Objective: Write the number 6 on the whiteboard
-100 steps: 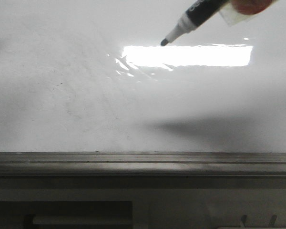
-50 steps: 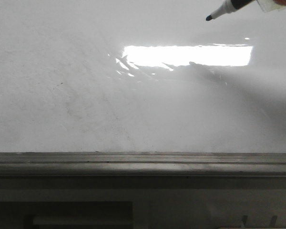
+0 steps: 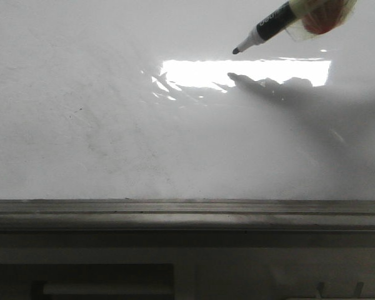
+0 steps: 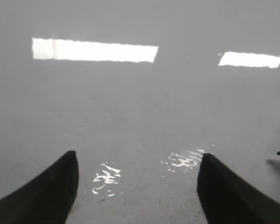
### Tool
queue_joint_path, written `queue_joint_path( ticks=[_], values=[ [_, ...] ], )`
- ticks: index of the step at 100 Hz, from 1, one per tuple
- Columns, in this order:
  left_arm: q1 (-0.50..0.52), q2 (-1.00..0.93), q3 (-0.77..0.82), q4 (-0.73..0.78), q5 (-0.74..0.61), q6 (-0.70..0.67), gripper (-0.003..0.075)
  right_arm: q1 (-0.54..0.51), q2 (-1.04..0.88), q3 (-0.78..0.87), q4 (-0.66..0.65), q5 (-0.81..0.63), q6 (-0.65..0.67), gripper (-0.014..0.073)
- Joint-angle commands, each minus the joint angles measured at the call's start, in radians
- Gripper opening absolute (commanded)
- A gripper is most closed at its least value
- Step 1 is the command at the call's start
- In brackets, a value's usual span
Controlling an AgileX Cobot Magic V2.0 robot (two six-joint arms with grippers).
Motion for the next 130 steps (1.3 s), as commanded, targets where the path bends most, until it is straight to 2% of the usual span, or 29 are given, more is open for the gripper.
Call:
queue_joint_path(
  ticks=[1,17,34,59,97,130],
  values=[
    [0.005,0.001,-0.029,-0.019,-0.019,0.002,0.0461,0.016,0.02,-0.041,0.023,-0.11,-0.015,-0.0046],
    [0.005,0.001,-0.029,-0.019,-0.019,0.002,0.0441,0.036,0.064,-0.041,0.023,-0.141,-0.015,-0.0046],
    [0.005,0.001,-0.029,-0.019,-0.019,0.002,0.044,0.067,0.123,-0.045,0.021,-0.041,-0.015,-0.0046],
    [0.005,0.001,-0.029,-0.019,-0.019,0.002,0.044,0.056,0.146,-0.038,-0.041,0.128,-0.013,-0.0045],
    [0.005,0.001,-0.029,-0.019,-0.017,0.002,0.044,-0.025,0.063,-0.03,-0.046,0.05,0.011,-0.0045],
    [0.005,0.001,-0.029,-0.019,-0.017,0.002,0.044,0.031,0.113,-0.089,-0.006,0.018,0.011,-0.0046]
  ],
)
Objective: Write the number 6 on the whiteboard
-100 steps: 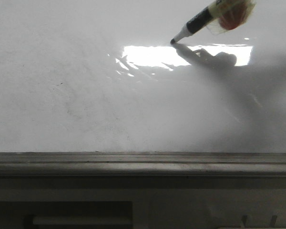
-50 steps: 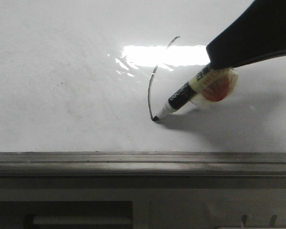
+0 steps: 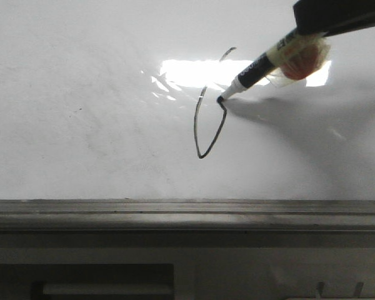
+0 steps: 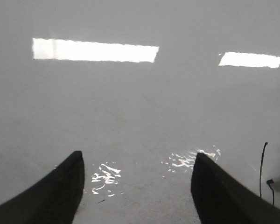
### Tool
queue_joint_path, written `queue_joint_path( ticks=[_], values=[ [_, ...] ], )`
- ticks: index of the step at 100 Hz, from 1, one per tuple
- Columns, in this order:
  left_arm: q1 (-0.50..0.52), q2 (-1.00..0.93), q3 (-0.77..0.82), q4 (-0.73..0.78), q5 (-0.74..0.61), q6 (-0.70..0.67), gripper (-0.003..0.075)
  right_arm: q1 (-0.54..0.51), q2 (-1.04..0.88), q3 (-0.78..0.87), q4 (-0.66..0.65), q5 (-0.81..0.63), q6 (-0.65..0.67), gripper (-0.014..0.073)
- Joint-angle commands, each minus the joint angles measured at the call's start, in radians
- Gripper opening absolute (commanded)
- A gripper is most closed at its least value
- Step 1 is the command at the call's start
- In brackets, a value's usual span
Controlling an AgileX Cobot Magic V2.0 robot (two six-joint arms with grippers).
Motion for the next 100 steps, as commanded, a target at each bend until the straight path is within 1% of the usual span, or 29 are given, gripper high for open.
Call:
queue_joint_path(
  ticks=[1,15,24,31,43,51,57,71,86,100],
  values=[
    [0.005,0.001,-0.029,-0.018,-0.017,0.002,0.044,0.023,0.02,-0.061,0.024,-0.065,-0.004,-0.0046],
    [0.005,0.001,-0.029,-0.018,-0.017,0.002,0.044,0.054,0.077,-0.093,0.024,-0.029,-0.004,-0.0046],
    [0.005,0.001,-0.029,-0.018,-0.015,0.002,0.044,0.057,0.09,-0.108,0.024,0.061,-0.004,-0.0045],
    [0.005,0.001,-0.029,-0.018,-0.005,0.002,0.044,0.057,0.072,-0.118,0.015,0.163,-0.004,-0.0045],
    [0.005,0.001,-0.029,-0.015,0.076,0.005,0.044,0.054,0.049,-0.119,0.006,0.267,-0.004,-0.0045],
    [0.005,0.01,-0.029,-0.002,0.168,0.009,0.044,0.054,0.043,-0.119,0.006,0.275,-0.004,-0.0045],
    [0.005,0.026,-0.032,-0.002,0.249,0.047,0.044,0.054,0.043,-0.121,0.006,0.271,-0.004,-0.0045],
    [0.005,0.092,-0.067,-0.011,0.374,0.082,0.044,0.054,0.043,-0.149,0.006,0.268,-0.004,-0.0045],
    [-0.002,0.187,-0.123,-0.018,0.438,0.091,0.044,0.054,0.074,-0.21,0.006,0.311,-0.004,-0.0045],
    [-0.065,0.275,-0.173,-0.025,0.455,0.144,0.044,0.054,0.125,-0.262,0.006,0.36,-0.004,-0.0045]
  ],
)
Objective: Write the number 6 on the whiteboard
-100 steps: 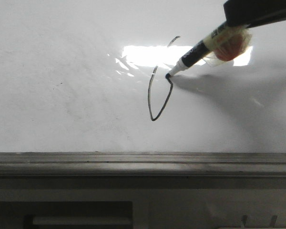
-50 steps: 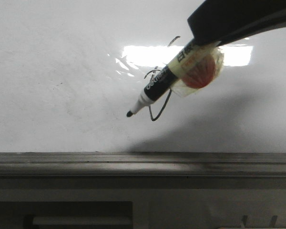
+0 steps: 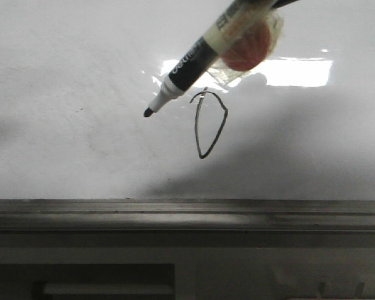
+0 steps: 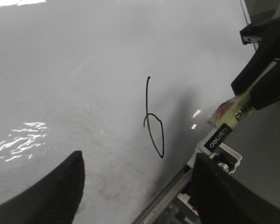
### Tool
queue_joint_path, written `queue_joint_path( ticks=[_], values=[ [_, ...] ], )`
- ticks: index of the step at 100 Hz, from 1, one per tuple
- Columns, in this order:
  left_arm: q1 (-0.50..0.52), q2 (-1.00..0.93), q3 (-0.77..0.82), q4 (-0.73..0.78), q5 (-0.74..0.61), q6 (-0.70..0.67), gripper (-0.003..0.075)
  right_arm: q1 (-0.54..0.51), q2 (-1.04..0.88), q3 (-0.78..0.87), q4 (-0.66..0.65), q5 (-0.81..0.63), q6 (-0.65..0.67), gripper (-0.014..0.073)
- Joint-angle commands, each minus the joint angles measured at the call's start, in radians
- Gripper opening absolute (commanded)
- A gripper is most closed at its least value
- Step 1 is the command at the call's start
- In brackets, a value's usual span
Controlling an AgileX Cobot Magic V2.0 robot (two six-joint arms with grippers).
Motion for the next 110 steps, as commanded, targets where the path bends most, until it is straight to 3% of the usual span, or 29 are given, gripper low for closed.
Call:
queue_joint_path(
  ticks=[1,17,45,81,91,110],
  values=[
    [-0.05,0.055,-0.065,-0.047,0.015,0.031,0.044,-0.001,0.023,-0.064,0.034,0.003,-0.006,-0.0045],
    [-0.193,0.151,-0.103,-0.047,-0.032,0.079,0.0437,-0.001,0.051,-0.107,0.034,0.035,-0.006,-0.0045],
    [-0.442,0.296,-0.167,-0.005,-0.295,0.149,0.0374,-0.001,0.058,-0.127,0.016,0.066,-0.006,-0.0045],
    [-0.491,0.403,-0.213,0.023,-0.334,0.151,0.0363,-0.001,0.058,-0.127,0.016,0.073,-0.006,-0.0045],
    [-0.491,0.403,-0.213,0.023,-0.334,0.151,0.029,-0.001,0.058,-0.127,0.016,0.073,-0.006,-0.0045],
    [-0.491,0.403,-0.213,0.033,-0.332,0.151,0.0049,-0.001,0.058,-0.127,0.016,0.08,-0.006,-0.0046]
  ],
)
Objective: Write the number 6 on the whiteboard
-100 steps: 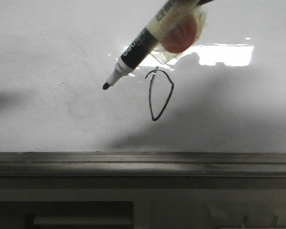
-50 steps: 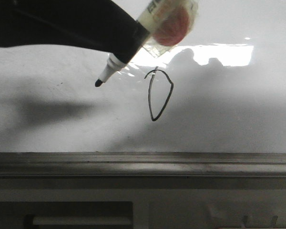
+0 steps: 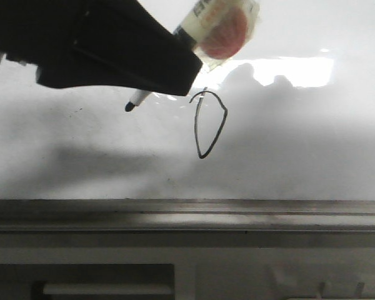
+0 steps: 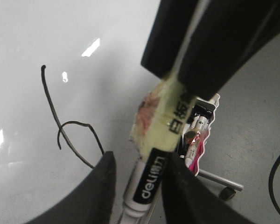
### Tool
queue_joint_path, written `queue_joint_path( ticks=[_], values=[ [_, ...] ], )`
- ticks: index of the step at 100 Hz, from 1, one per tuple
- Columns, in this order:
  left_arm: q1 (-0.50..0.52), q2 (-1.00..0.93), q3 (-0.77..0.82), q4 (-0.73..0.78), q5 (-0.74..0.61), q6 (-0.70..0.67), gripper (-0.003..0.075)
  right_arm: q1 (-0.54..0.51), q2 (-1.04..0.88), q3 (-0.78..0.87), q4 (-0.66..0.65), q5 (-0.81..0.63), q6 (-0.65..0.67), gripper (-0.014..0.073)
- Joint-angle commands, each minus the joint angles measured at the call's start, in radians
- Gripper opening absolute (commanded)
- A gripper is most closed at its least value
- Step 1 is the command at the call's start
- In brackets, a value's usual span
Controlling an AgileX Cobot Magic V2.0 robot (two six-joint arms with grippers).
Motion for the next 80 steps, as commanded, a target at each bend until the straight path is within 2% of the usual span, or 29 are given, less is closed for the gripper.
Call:
queue_joint_path(
  ticks=[1,6,22,31,49,58,70,80],
  values=[
    [-0.004,-0.015,-0.038,-0.008,-0.027,0.004,0.0041,-0.001,-0.014,-0.034,0.036,-0.007,-0.006,-0.0045],
    [-0.004,-0.015,-0.038,-0.006,-0.027,0.004,-0.0016,-0.001,-0.014,-0.034,0.036,-0.004,-0.006,-0.0045],
    [-0.004,-0.015,-0.038,-0.006,-0.029,0.004,-0.002,-0.001,-0.014,-0.034,0.034,0.009,-0.006,-0.0022],
    [-0.004,-0.015,-0.038,-0.006,-0.047,0.004,-0.002,-0.001,-0.014,-0.034,0.019,0.011,-0.006,0.0065],
    [-0.004,-0.02,-0.013,-0.049,-0.134,0.002,-0.002,-0.022,-0.027,-0.034,0.012,-0.016,-0.006,0.0293],
    [-0.004,-0.044,0.015,-0.099,-0.195,0.002,-0.002,-0.078,-0.049,-0.034,0.003,-0.009,0.015,0.0356],
    [-0.004,-0.114,0.065,-0.203,-0.284,0.002,-0.002,-0.188,-0.091,-0.034,-0.02,0.053,0.028,0.0359],
    [-0.004,-0.176,0.094,-0.366,-0.374,0.002,-0.002,-0.276,-0.128,-0.03,-0.041,0.105,0.044,0.0359]
  ],
)
